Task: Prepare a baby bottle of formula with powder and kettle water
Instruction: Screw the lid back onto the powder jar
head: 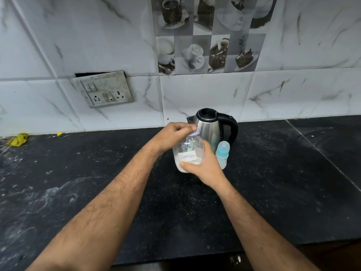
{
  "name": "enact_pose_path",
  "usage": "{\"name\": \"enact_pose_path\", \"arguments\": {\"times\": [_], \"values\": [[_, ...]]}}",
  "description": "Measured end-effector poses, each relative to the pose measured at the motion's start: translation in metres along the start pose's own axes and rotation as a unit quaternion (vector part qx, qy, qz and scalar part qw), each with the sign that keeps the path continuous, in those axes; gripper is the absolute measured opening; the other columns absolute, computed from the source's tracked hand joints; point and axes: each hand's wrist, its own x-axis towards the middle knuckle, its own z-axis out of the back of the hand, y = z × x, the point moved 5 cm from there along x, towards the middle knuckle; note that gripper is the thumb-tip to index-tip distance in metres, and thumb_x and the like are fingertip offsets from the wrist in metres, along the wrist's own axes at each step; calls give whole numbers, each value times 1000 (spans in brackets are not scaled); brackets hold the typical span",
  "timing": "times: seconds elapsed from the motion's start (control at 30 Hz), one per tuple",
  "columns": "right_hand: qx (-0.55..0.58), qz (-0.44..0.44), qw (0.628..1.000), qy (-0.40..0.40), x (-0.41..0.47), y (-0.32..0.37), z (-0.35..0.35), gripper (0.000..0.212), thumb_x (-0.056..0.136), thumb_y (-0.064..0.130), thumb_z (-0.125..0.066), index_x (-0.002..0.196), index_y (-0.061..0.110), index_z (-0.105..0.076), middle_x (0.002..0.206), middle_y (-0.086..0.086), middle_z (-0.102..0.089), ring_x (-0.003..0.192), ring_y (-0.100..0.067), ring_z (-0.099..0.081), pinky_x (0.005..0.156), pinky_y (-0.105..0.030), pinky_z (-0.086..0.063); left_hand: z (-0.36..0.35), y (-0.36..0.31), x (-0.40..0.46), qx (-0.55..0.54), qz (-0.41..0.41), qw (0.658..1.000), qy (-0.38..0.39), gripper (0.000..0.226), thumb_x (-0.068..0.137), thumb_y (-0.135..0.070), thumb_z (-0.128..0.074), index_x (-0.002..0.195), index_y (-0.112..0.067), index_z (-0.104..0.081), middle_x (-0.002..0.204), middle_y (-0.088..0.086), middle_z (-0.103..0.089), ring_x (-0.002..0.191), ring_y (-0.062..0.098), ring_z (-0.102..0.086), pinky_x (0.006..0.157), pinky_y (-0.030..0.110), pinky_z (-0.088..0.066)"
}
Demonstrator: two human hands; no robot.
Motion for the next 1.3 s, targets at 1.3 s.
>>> {"name": "enact_pose_path", "arguments": {"times": [1.3], "values": [[82, 33, 996, -15, 11, 41, 29, 73, 68, 11, -87, 129, 21, -47, 117, 10, -65, 104, 3, -64, 91, -18, -49, -8, -43, 3, -103, -62, 989, -81, 81, 62, -39, -82, 135, -23, -53, 107, 5, -69, 89, 14, -73, 85, 30, -57]]}}
